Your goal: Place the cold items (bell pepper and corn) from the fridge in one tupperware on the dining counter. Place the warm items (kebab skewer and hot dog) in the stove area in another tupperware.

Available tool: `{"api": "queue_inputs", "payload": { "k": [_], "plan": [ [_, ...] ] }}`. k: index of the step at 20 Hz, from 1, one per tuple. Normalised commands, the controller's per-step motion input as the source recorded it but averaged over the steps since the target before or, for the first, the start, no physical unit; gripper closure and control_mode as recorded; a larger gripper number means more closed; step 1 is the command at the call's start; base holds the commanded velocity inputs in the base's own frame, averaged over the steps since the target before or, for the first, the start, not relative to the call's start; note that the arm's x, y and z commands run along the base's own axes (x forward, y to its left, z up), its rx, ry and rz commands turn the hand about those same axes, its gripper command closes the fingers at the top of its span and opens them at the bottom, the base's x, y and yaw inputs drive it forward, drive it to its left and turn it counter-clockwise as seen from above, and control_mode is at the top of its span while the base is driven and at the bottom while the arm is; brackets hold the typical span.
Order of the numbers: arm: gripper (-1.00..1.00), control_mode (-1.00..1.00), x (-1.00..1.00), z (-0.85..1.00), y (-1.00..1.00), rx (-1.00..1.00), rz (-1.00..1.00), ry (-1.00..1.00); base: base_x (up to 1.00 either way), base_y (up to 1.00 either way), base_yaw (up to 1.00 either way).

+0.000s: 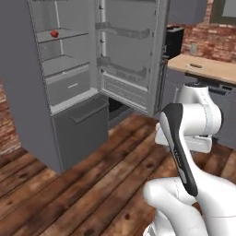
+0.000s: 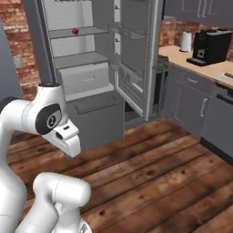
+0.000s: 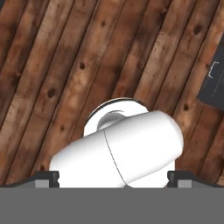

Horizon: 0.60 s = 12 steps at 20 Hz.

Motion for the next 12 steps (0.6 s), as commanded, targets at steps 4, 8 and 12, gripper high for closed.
{"api": "queue_inputs", "payload": {
  "k": [4, 8, 12],
  "plan": [
    [-1.00, 1.00, 0.00, 0.00, 0.00, 0.00, 0.00, 0.00, 1.00, 0.13, 0.24],
    [-1.00, 1.00, 0.00, 0.00, 0.00, 0.00, 0.00, 0.00, 1.00, -0.04, 0.75],
    [-1.00, 1.00, 0.00, 0.00, 0.00, 0.00, 0.00, 0.00, 0.94, -0.17, 0.90]
  ]
}}
